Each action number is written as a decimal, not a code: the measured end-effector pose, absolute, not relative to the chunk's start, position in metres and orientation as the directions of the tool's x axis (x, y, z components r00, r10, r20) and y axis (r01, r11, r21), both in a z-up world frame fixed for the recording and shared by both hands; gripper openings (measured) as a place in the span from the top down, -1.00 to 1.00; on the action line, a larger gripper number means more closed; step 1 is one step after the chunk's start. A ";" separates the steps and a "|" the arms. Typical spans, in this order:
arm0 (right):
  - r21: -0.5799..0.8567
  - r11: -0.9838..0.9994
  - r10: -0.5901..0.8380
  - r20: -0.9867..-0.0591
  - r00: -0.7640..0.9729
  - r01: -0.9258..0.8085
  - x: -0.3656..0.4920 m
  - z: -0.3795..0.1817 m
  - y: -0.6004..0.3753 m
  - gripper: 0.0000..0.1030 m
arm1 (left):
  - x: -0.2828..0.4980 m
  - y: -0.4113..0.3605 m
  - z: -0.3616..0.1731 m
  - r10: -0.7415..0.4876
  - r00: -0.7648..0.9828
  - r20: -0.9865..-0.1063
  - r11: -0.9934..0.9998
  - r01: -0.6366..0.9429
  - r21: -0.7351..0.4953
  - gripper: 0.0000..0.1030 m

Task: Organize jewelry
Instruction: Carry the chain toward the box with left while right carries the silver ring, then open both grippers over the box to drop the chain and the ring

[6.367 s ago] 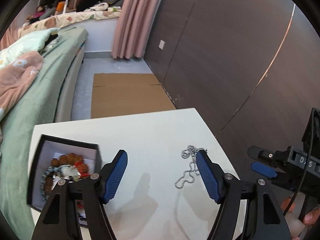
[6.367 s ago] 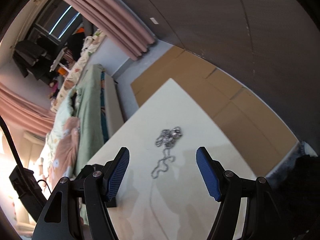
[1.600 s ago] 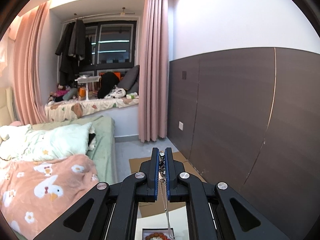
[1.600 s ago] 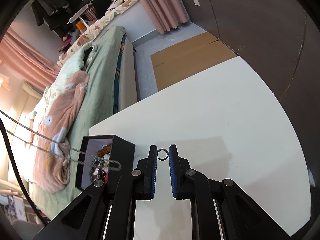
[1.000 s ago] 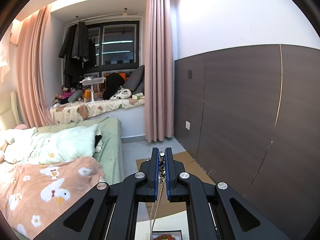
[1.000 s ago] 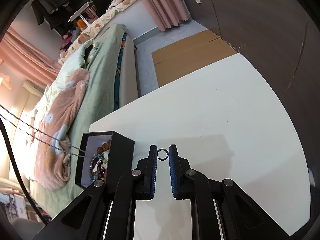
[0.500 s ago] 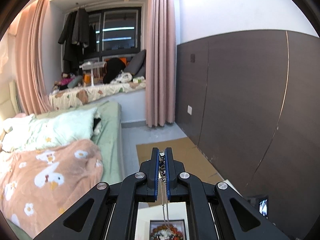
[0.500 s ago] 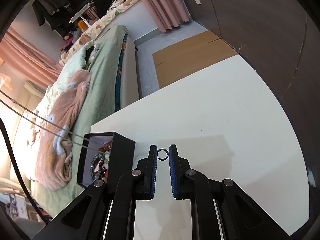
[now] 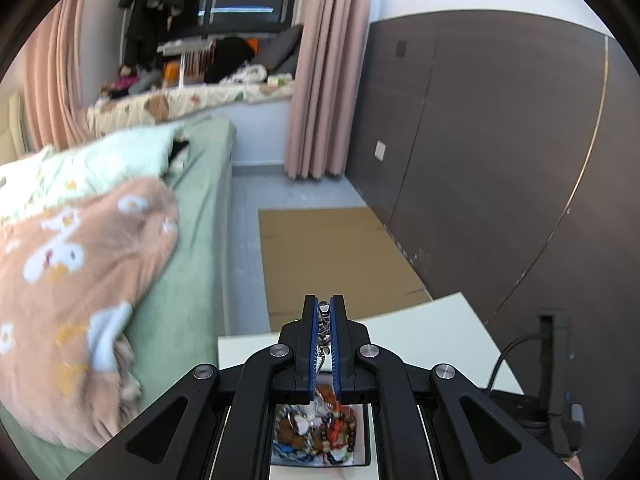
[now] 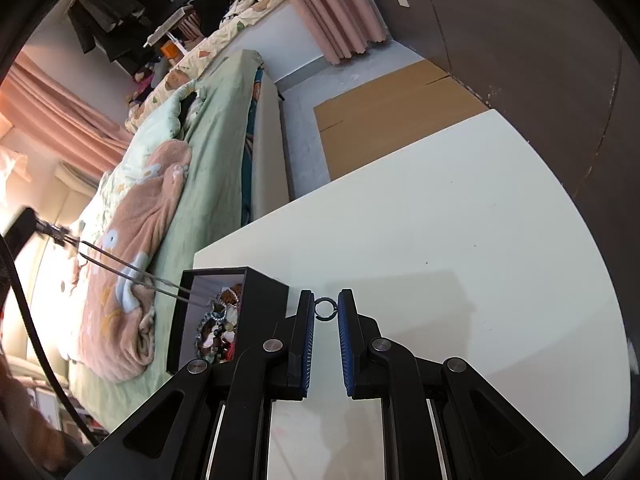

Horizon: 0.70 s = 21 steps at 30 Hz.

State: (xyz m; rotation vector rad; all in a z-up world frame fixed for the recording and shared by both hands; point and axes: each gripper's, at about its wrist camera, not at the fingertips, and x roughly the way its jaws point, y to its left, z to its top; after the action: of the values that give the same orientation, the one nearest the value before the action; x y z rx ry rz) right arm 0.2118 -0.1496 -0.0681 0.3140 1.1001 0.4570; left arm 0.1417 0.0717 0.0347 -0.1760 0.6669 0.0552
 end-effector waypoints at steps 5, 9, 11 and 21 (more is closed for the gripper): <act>0.470 0.856 0.517 -0.771 0.372 -0.214 0.210 -0.067 -0.146 0.74 | 0.153 0.088 -0.005 -0.098 0.704 -0.704 0.951 -0.141 -0.273 0.88; 0.506 0.831 0.556 -0.750 0.358 -0.230 0.210 -0.067 -0.141 0.74 | 0.147 0.104 -0.020 -0.114 0.682 -0.722 0.917 -0.208 -0.341 0.71; 0.533 0.811 0.585 -0.734 0.345 -0.242 0.210 -0.067 -0.137 0.74 | 0.141 0.110 -0.022 -0.101 0.687 -0.720 0.911 -0.227 -0.345 0.16; 0.660 0.685 0.728 -0.634 0.261 -0.309 0.207 -0.068 -0.099 0.74 | 0.106 0.140 -0.025 -0.054 0.702 -0.710 0.874 -0.311 -0.374 -0.22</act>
State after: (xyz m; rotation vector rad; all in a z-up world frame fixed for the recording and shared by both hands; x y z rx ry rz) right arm 0.2065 -0.0993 -0.0684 0.4503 1.0970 0.7350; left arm 0.1056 0.1402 -0.0251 -0.5000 0.7878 0.1499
